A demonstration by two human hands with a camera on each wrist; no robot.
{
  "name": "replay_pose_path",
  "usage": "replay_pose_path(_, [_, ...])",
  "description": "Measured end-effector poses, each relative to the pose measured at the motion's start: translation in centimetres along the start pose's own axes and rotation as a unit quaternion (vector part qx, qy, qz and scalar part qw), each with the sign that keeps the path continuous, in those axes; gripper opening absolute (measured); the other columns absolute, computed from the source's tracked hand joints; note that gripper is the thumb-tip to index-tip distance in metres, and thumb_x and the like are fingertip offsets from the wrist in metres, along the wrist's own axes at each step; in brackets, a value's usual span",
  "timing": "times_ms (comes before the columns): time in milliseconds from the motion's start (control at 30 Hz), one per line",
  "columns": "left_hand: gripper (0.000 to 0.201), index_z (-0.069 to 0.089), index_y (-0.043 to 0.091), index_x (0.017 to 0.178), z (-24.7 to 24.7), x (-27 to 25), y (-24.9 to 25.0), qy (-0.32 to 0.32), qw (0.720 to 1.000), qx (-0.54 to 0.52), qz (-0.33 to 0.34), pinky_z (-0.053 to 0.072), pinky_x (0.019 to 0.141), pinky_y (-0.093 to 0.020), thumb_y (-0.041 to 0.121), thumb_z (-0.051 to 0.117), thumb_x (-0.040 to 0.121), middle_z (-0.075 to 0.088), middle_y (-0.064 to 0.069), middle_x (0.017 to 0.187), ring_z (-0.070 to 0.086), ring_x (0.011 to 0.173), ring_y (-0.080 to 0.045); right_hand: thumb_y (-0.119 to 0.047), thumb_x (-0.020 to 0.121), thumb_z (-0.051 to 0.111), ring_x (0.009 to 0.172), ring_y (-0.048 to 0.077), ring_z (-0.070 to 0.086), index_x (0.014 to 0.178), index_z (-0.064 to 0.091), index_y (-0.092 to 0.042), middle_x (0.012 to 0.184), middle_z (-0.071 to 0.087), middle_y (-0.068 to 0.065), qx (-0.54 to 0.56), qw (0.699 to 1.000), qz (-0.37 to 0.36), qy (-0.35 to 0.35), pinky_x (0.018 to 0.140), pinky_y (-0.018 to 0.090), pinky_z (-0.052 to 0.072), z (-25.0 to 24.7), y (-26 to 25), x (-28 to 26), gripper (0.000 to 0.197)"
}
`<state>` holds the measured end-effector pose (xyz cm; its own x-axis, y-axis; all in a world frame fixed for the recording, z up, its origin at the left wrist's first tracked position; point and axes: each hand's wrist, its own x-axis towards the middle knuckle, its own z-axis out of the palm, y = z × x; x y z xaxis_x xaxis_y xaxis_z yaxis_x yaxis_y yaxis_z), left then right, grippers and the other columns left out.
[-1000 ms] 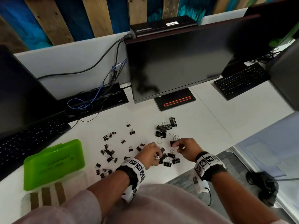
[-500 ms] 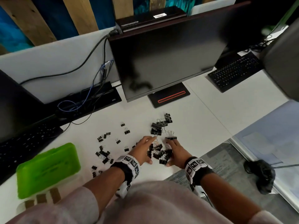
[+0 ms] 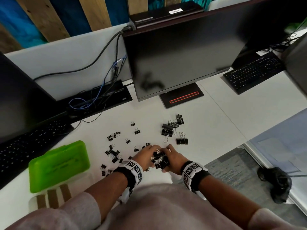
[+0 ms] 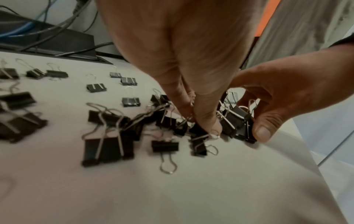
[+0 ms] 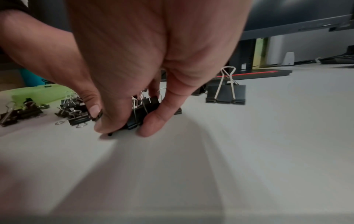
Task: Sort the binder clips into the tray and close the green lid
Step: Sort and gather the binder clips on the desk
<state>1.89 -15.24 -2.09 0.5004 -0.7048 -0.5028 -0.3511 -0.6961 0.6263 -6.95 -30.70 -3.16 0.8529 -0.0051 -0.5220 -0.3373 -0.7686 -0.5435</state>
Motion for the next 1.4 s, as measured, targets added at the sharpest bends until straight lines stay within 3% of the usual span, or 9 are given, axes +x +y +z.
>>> replay_pose_path(267, [0.066,0.049,0.018,0.126,0.1,0.8,0.8,0.046,0.999,-0.024,0.005,0.045,0.095,-0.030,-0.005,0.072,0.068,0.055,-0.006,0.124,0.054,0.110,-0.022,-0.015,0.069,0.077,0.102,0.035,0.060,0.132,0.040,-0.011,0.127,0.041,0.010,-0.015,1.000,-0.008,0.012,0.091,0.045,0.049,-0.8,-0.4,0.3,0.073])
replay_pose_path(500, [0.075,0.044,0.025,0.133,1.0,1.5,1.5,0.027,0.995,-0.084,0.039,0.047,0.097,-0.028,-0.008,0.070,0.071,0.050,-0.002,0.130,0.049,0.120,-0.015,-0.011,0.067,0.079,0.117,0.029,0.052,0.134,0.040,-0.014,0.132,0.040,0.010,-0.015,0.999,0.020,0.021,0.101,0.036,0.043,-3.2,2.3,-0.7,0.078])
replay_pose_path(600, [0.082,0.033,0.035,0.138,0.3,0.8,0.4,0.035,0.995,-0.075,0.052,0.046,0.100,-0.031,-0.007,0.066,0.076,0.048,0.005,0.134,0.046,0.122,-0.011,-0.038,0.069,0.077,0.117,0.026,0.055,0.136,0.034,-0.027,0.139,0.036,-0.002,-0.086,0.995,0.045,0.019,0.092,0.043,0.048,-4.3,2.1,-1.3,0.080])
replay_pose_path(667, [0.082,0.029,0.035,0.140,-0.5,0.2,-0.5,0.058,0.994,-0.075,0.051,0.044,0.103,-0.032,-0.005,0.065,0.078,0.047,0.006,0.135,0.045,0.122,-0.010,-0.062,0.074,0.062,0.114,0.023,0.056,0.134,0.036,-0.029,0.137,0.040,-0.006,-0.150,0.986,0.047,0.052,0.087,0.043,0.048,-5.3,1.1,-1.3,0.073])
replay_pose_path(733, [0.076,0.030,0.032,0.141,-1.5,-0.4,-1.2,0.091,0.992,-0.072,0.047,0.043,0.105,-0.032,-0.004,0.062,0.081,0.045,0.006,0.136,0.043,0.125,-0.010,-0.069,0.080,0.049,0.112,0.022,0.058,0.129,0.042,-0.028,0.134,0.047,-0.007,-0.161,0.983,0.026,0.085,0.085,0.041,0.048,-6.1,-0.4,-0.7,0.064])
replay_pose_path(1000, [0.055,0.043,0.022,0.133,-4.5,-5.1,-7.5,0.263,0.958,0.039,-0.111,0.036,0.108,-0.034,0.003,0.059,0.083,0.045,0.001,0.135,0.040,0.124,-0.022,-0.031,0.091,0.049,0.103,0.022,0.062,0.112,0.058,-0.027,0.119,0.063,0.000,-0.193,0.977,-0.088,0.038,0.087,0.037,0.052,-4.7,-6.3,5.3,0.023])
replay_pose_path(1100, [0.047,0.053,0.021,0.125,-4.6,-6.9,-10.0,0.241,0.956,0.030,-0.163,0.035,0.104,-0.026,0.009,0.065,0.081,0.044,0.000,0.131,0.041,0.121,-0.020,-0.021,0.088,0.056,0.112,0.023,0.057,0.121,0.053,-0.024,0.126,0.056,0.002,-0.216,0.971,-0.101,-0.022,0.093,0.036,0.049,-3.1,-7.2,6.7,0.034])
replay_pose_path(1200, [0.041,0.059,0.017,0.118,-4.2,-7.8,-11.0,0.217,0.963,-0.012,-0.159,0.036,0.088,-0.013,0.000,0.063,0.081,0.045,0.000,0.123,0.049,0.113,-0.016,-0.012,0.080,0.067,0.109,0.029,0.057,0.130,0.044,-0.018,0.131,0.045,0.005,-0.222,0.967,-0.104,-0.070,0.092,0.038,0.049,-2.3,-7.4,7.6,0.055])
replay_pose_path(1400, [0.044,0.057,0.018,0.116,-4.1,-8.5,-11.3,0.219,0.960,-0.071,-0.161,0.048,0.083,-0.024,-0.006,0.059,0.080,0.052,-0.002,0.114,0.052,0.087,-0.014,-0.007,0.080,0.065,0.103,0.033,0.059,0.129,0.047,-0.013,0.125,0.044,0.008,-0.194,0.969,-0.128,-0.080,0.089,0.035,0.047,-0.3,-8.6,8.6,0.053])
